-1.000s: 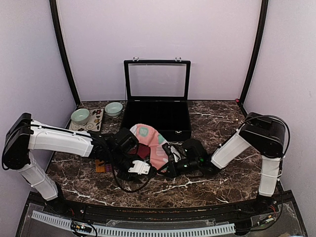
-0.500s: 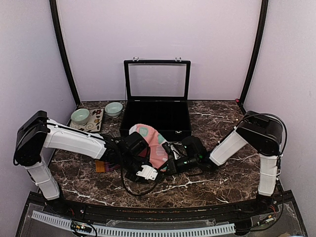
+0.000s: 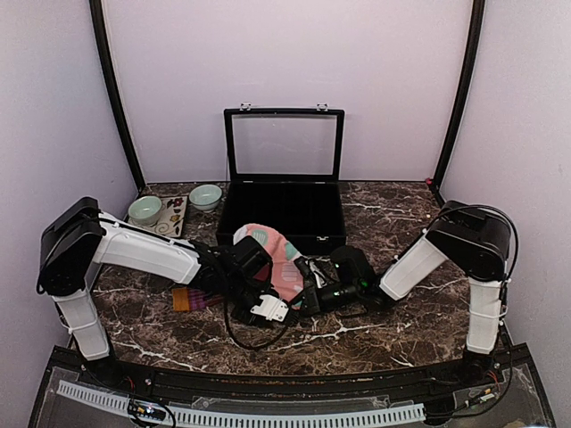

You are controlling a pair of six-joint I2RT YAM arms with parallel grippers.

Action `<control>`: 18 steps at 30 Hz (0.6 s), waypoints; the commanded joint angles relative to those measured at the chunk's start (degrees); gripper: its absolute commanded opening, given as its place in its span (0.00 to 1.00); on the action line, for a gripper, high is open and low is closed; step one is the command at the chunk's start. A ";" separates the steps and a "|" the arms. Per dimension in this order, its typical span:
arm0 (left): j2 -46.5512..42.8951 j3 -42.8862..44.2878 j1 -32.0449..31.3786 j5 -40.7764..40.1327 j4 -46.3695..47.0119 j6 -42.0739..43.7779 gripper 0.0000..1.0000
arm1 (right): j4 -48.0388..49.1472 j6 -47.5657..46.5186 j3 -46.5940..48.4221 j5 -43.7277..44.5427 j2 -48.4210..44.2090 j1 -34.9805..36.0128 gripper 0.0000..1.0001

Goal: Roll the socks
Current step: Roll the sock at the center of the board.

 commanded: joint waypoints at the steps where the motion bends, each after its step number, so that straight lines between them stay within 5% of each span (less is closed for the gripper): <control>1: 1.91 1.17 2.18 0.31 -3.19 1.21 0.45 | -13.22 1.76 -5.04 1.00 4.99 -0.53 0.00; 18: 3.35 3.90 3.28 0.97 -3.57 -1.25 0.45 | -12.35 1.56 -5.24 0.18 5.44 -0.69 0.00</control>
